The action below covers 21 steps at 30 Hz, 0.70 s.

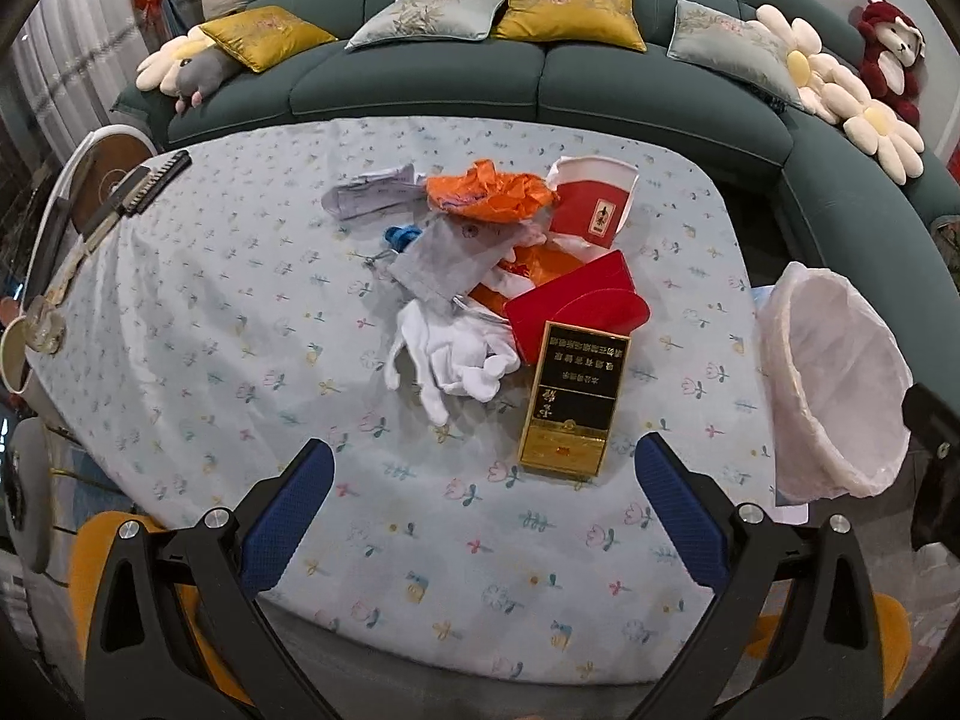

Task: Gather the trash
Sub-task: 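Reach the left tool to the gold cigarette box and grasp it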

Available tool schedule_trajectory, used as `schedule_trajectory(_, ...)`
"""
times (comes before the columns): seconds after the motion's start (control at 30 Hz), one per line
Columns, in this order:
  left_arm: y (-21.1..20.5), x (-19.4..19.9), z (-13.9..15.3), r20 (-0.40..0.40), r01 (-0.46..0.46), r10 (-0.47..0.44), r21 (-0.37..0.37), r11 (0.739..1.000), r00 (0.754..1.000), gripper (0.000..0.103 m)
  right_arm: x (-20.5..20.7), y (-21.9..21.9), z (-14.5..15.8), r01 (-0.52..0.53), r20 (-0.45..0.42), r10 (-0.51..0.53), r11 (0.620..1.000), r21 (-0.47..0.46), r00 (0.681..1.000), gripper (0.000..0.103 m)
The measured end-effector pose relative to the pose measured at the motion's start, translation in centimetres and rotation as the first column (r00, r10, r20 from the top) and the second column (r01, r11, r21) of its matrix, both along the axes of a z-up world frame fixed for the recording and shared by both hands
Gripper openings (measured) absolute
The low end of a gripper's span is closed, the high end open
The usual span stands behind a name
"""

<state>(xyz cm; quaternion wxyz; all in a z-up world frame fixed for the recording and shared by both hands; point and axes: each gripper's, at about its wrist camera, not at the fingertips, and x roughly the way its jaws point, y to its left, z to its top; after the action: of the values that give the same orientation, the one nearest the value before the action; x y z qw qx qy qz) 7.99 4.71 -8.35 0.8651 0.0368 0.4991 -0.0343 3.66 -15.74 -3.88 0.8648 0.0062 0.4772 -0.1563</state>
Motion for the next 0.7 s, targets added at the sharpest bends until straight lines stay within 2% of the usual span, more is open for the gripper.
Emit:
schedule_trajectory(0.2, -1.5, 2.2, -3.8, -0.056, 0.028, -0.033, -0.088, 0.996, 0.998, 0.096, 2.1, 0.0, -1.4, 0.011, -0.021, -0.011, 1.0, 0.011, 1.0, 0.096)
schedule_trajectory(0.47, -3.3, 4.8, -8.2, -0.075, 0.059, -0.066, -0.084, 0.995, 0.995, 0.095, 4.1, -0.1, -3.3, 0.029, -0.055, -0.027, 0.999, 0.033, 0.998, 0.096)
schedule_trajectory(0.7, -3.3, 5.8, -10.6, -0.145, 0.082, -0.099, -0.119, 0.989, 0.985, 0.057, 5.5, 0.8, -4.5, 0.011, -0.075, -0.008, 0.999, 0.038, 0.997, 0.096)
